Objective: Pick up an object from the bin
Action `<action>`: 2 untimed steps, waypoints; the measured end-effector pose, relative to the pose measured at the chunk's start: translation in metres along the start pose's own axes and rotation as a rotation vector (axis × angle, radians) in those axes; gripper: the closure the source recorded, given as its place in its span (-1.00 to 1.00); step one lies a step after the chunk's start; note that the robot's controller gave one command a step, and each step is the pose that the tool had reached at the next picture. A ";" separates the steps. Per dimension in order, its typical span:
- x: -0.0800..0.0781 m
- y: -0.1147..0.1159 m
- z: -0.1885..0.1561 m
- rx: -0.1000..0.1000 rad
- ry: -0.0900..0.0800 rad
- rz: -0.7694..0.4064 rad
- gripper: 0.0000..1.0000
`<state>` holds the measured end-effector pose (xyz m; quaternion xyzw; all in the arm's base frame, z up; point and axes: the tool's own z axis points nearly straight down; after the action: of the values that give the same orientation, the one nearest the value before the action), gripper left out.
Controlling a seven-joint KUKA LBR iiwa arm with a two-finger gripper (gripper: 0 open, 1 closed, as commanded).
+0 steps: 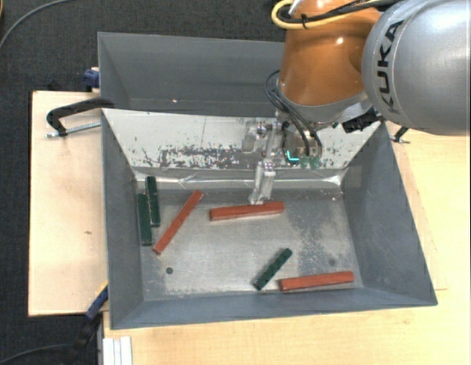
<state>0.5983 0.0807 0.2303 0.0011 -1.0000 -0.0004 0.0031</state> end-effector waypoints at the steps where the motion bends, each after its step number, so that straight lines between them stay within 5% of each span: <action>1: 0.016 -0.024 0.134 0.001 0.002 -0.023 -1.00; 2: -0.003 0.003 0.159 -0.001 -0.011 -0.097 -1.00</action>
Offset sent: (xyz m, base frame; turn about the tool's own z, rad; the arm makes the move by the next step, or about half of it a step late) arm -0.0147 -0.0242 -0.1303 -0.0231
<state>0.6007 0.0839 0.0712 0.0494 -0.9988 -0.0010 -0.0026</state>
